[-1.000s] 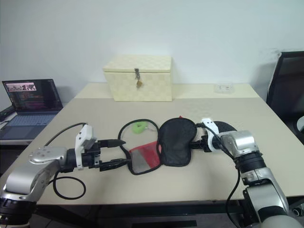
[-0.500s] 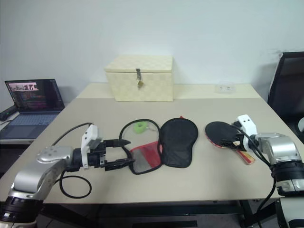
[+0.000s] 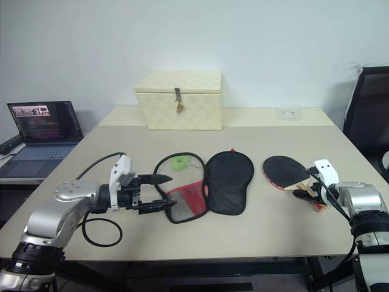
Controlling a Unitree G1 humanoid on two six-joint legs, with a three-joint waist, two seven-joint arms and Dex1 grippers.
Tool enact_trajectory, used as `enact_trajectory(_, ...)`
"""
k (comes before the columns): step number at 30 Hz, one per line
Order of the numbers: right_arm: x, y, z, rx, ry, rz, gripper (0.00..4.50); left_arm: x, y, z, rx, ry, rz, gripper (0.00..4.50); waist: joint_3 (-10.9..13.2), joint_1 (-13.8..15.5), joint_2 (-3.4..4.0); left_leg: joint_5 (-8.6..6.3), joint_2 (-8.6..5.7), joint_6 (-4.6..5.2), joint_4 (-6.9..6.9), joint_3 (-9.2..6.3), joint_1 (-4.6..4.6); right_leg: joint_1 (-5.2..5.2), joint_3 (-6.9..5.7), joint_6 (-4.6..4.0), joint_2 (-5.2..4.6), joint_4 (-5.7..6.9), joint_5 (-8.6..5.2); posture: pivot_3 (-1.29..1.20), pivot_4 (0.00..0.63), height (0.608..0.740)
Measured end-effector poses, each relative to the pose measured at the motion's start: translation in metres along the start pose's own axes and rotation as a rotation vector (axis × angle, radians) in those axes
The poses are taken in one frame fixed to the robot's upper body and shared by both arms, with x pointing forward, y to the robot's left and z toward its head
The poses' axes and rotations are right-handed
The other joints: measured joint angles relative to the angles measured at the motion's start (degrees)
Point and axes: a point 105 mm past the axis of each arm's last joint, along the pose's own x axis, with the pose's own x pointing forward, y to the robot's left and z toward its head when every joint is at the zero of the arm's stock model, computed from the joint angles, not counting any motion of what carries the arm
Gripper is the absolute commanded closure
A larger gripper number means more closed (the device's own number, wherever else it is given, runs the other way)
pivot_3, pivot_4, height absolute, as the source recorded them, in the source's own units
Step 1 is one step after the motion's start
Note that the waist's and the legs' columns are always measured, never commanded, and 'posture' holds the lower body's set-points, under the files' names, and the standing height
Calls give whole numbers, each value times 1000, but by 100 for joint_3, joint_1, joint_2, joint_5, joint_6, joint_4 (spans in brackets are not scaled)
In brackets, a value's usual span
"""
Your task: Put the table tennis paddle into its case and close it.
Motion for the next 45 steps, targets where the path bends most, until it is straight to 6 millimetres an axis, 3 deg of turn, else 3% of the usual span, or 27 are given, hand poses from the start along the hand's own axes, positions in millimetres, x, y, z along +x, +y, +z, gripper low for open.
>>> enact_trajectory(4,1,0,-1,-26,1,4,10,0,-5,2,-24,-11,-39,0,0,0,0,0,0,0,2,-3,2,4,-3,0,0,1,0,0,150,740)
enact_trajectory(5,1,0,-2,-31,2,-2,187,0,-6,3,-30,-17,-50,0,0,0,0,0,0,0,3,-3,2,5,-3,0,0,0,0,0,150,740)
enact_trajectory(16,12,-1,1,4,-31,-80,3421,2,-13,9,-17,-33,-87,0,-2,-11,-3,1,4,-1,12,1,43,46,5,4,6,0,2,0,150,740)
enact_trajectory(19,9,-4,5,37,-38,-122,3419,0,-14,11,-7,-37,-81,0,1,1,1,1,3,-1,11,-1,37,39,9,6,6,0,3,0,150,740)
enact_trajectory(22,-1,1,24,66,-91,-133,3419,-4,-14,9,-11,-36,-59,0,7,-13,12,1,6,0,5,-7,29,25,14,5,6,4,4,0,150,740)
enact_trajectory(25,-12,30,59,70,-200,-78,3419,-8,-14,8,-24,-36,-45,0,8,-59,14,0,23,0,3,-15,19,16,14,3,6,1,4,0,150,740)
enact_trajectory(28,-15,83,84,82,-292,28,3419,-12,-16,7,-31,-30,-39,0,8,-90,14,0,38,0,-1,-25,13,5,10,-6,13,4,4,0,150,740)
enact_trajectory(33,2,166,81,171,-277,173,3419,-19,-18,5,-50,-22,-30,0,8,-58,15,1,37,-2,2,-31,2,-4,9,-15,20,9,5,0,150,740)
enact_trajectory(36,12,190,77,225,-263,182,3419,-24,-17,5,-58,-18,-18,0,8,0,15,1,27,-2,4,-30,-3,-5,4,-14,20,5,5,0,150,740)
enact_trajectory(40,23,208,75,280,-257,165,3419,-29,-16,7,-55,-17,-4,0,8,35,14,1,25,-2,2,-26,-1,-6,4,-13,20,3,6,0,150,740)
enact_trajectory(45,39,208,61,298,-216,119,3419,-28,-18,5,-59,-8,5,0,8,38,14,1,27,-2,2,-21,-1,-7,4,-13,20,4,6,0,150,740)
